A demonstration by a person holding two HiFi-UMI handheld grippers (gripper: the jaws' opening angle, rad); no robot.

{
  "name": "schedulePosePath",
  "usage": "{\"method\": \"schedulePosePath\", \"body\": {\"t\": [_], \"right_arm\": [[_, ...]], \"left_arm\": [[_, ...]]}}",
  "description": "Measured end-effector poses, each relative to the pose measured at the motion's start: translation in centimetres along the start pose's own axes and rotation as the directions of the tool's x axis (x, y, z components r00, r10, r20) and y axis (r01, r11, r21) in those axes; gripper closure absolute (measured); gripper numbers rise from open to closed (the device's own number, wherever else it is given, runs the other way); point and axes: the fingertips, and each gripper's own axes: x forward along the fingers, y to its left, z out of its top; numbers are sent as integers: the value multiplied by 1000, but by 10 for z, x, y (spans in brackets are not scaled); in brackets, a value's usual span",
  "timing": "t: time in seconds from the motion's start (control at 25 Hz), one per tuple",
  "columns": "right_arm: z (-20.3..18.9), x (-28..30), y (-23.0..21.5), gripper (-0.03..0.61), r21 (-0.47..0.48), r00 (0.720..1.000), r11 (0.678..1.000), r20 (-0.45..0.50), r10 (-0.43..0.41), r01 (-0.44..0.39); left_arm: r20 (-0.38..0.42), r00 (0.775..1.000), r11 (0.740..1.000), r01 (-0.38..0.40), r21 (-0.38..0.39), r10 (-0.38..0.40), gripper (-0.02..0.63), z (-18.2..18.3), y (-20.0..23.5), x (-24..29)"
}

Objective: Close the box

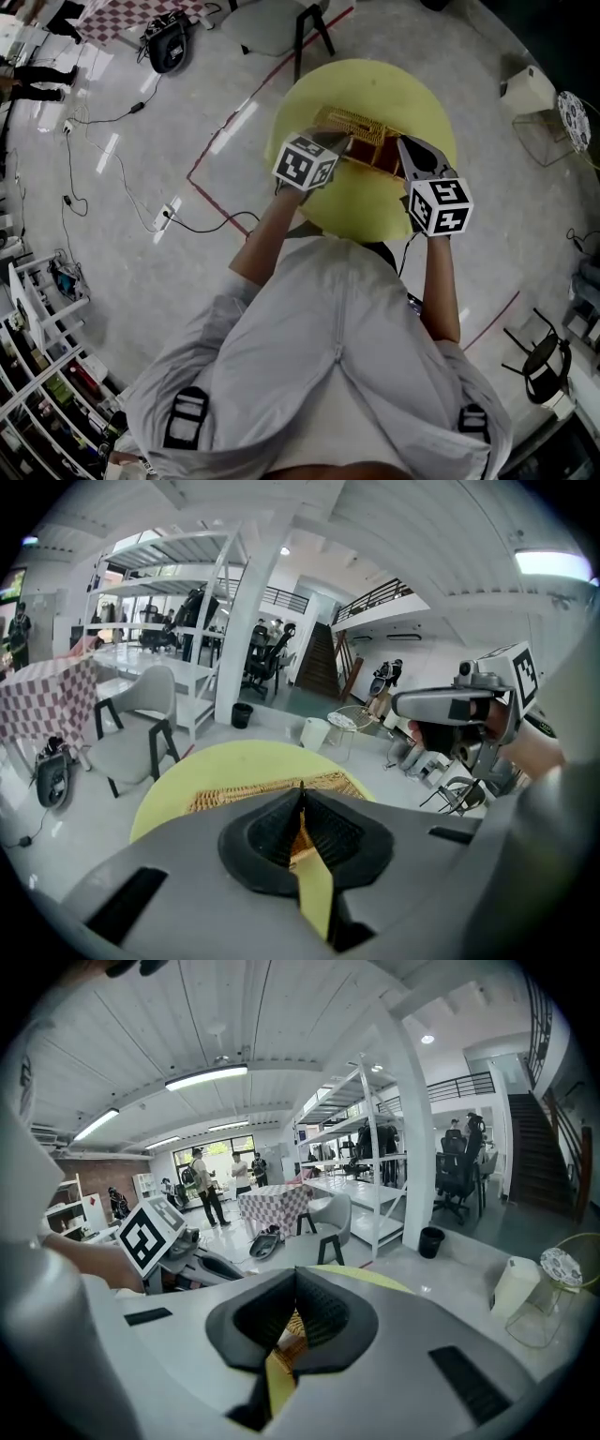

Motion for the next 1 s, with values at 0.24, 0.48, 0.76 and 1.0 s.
{"method": "schedulePosePath", "body": {"t": [0.24,0.48,0.76,1.0], "right_arm": [[-13,0,8,555,4,1000,1000,-20,2,-2],[-23,2,13,555,11,1000,1000,-29,-2,2],[-29,5,7,555,30,999,999,-41,-10,11],[-36,12,-1,555,43,998,999,-55,-10,12]], "left_arm": [[-28,1000,997,9,-83,-11,572,-32,5,5],[-79,997,993,1,-122,-11,572,-65,14,16],[-156,988,990,-28,-139,6,572,-91,23,32],[-179,984,993,-11,-119,-10,572,-97,27,42]]}}
